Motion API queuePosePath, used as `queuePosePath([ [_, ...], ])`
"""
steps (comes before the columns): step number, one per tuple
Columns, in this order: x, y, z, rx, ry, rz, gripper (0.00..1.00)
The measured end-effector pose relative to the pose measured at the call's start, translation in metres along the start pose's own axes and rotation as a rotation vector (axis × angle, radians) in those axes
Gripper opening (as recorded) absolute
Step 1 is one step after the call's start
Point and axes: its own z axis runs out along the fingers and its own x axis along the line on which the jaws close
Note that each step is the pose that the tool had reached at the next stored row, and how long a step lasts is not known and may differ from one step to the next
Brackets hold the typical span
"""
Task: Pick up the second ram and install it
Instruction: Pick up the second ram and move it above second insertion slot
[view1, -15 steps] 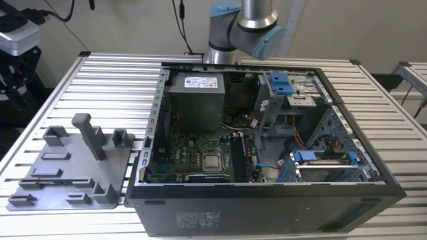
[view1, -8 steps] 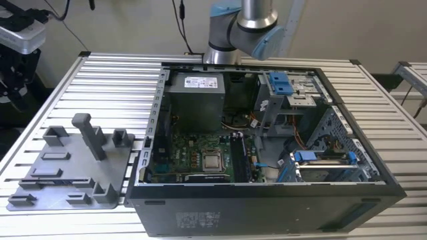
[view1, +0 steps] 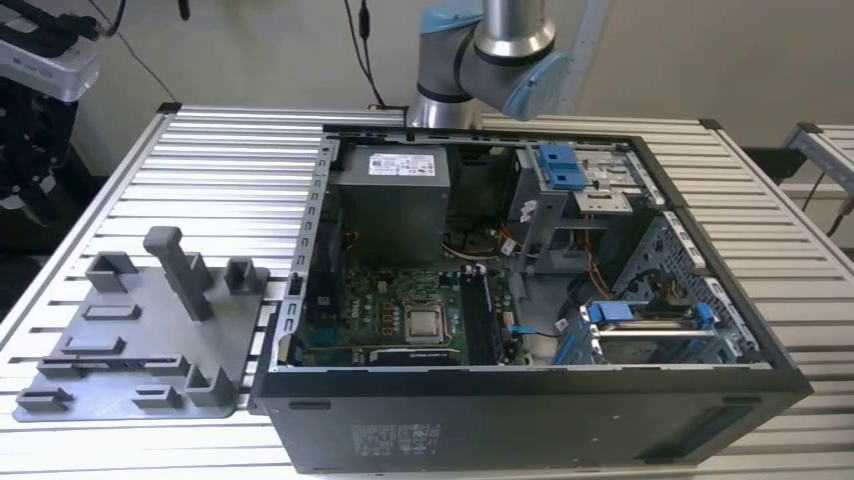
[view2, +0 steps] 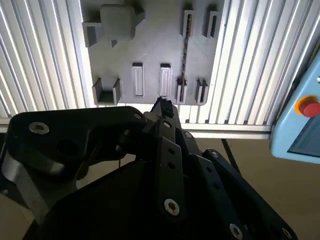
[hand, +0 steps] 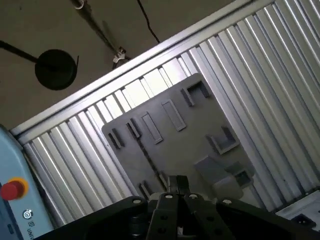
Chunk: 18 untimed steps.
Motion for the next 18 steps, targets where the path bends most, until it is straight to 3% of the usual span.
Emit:
queuePosePath([
  [6, -0.0001, -0.0001, -0.0001, 0.0079, -0.0004, -0.108, 0.11],
  [18, 0.0000, 0.0000, 0.0006, 0.0056, 0.0073, -0.327, 0.11],
])
